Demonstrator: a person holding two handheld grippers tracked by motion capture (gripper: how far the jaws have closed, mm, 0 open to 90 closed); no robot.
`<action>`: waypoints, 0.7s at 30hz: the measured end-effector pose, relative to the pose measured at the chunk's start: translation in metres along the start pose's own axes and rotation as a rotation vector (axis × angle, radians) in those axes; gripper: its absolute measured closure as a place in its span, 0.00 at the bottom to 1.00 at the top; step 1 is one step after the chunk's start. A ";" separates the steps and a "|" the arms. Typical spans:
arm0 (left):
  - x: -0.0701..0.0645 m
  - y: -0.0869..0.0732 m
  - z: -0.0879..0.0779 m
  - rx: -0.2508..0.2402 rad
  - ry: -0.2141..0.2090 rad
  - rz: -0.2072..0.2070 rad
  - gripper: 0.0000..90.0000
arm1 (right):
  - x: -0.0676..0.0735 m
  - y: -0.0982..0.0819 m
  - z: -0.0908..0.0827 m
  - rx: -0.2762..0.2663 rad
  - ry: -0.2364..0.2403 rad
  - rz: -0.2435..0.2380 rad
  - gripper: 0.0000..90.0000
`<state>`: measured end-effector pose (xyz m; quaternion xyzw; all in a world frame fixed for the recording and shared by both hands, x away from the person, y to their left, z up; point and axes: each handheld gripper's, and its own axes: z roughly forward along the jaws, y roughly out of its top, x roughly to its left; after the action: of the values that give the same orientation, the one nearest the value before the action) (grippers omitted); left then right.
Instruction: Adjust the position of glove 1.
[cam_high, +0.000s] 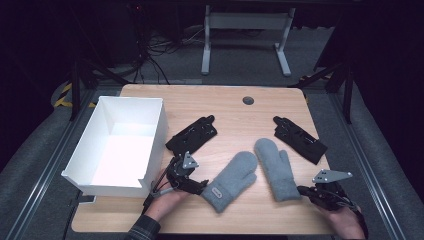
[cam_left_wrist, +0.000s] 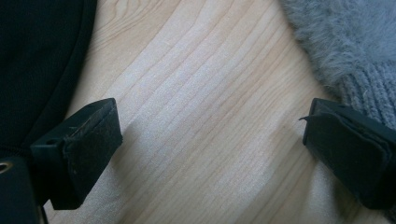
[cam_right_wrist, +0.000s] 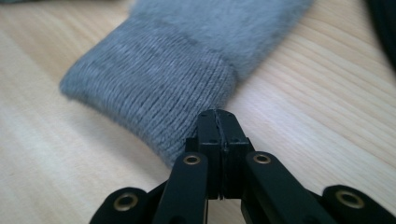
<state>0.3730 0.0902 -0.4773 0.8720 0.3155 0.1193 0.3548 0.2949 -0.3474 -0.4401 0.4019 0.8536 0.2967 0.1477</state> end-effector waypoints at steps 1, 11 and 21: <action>0.000 0.000 0.000 0.000 0.000 0.000 0.05 | 0.002 0.000 0.001 -0.003 0.019 -0.010 1.00; 0.000 0.000 0.000 0.000 0.000 0.000 0.05 | 0.027 0.009 0.010 -0.022 0.155 -0.115 1.00; 0.000 0.000 0.000 0.000 0.001 0.000 0.05 | 0.011 0.044 0.013 -0.097 0.114 -0.115 1.00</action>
<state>0.3730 0.0902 -0.4773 0.8719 0.3155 0.1198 0.3547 0.3207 -0.3120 -0.4224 0.3272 0.8668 0.3512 0.1349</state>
